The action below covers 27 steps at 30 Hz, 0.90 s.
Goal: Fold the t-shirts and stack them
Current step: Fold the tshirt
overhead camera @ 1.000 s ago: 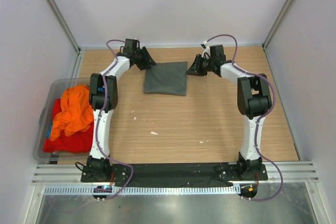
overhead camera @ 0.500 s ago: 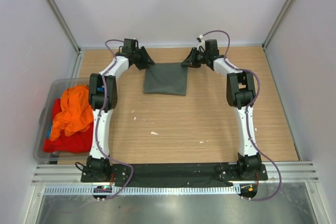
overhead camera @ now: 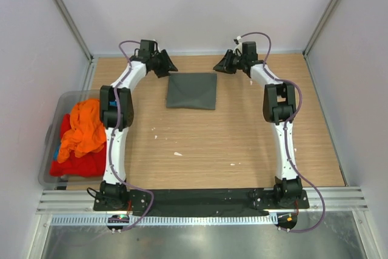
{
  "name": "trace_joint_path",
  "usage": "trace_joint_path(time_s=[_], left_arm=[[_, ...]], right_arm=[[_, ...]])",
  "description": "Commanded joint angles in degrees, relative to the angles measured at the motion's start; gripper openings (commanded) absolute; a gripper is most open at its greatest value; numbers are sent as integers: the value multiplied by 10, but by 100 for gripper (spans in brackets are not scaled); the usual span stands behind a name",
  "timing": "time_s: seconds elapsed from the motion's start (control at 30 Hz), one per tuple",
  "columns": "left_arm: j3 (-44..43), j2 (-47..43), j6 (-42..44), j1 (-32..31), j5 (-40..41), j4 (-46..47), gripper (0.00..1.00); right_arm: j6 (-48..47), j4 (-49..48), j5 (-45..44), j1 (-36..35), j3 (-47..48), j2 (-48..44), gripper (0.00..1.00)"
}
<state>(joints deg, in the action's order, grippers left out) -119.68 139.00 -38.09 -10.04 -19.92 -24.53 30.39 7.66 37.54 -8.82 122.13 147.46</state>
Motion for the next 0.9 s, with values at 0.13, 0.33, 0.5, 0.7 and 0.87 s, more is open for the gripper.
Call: trace_joint_path(time_s=[0.13,0.33,0.5,0.7,0.87], left_arm=[[106,-180,25,3,-26,-6,49],[287,-249,8,-10,-33,50,45],[354,-245,-2,-18,4,63,44],[364,-215,-16,-20,76,5,33],[377,-221,-38,-24,117,-32,19]], right_arm=[[8,13,-33,-4,-85,-152,30],[11,-21,-50,-13,-248,-262,31],[7,-44,-55,-15,-333,-317,30],[-3,-46,-55,-15,-384,-345,30],[-9,-44,-58,-17,-392,-354,28]])
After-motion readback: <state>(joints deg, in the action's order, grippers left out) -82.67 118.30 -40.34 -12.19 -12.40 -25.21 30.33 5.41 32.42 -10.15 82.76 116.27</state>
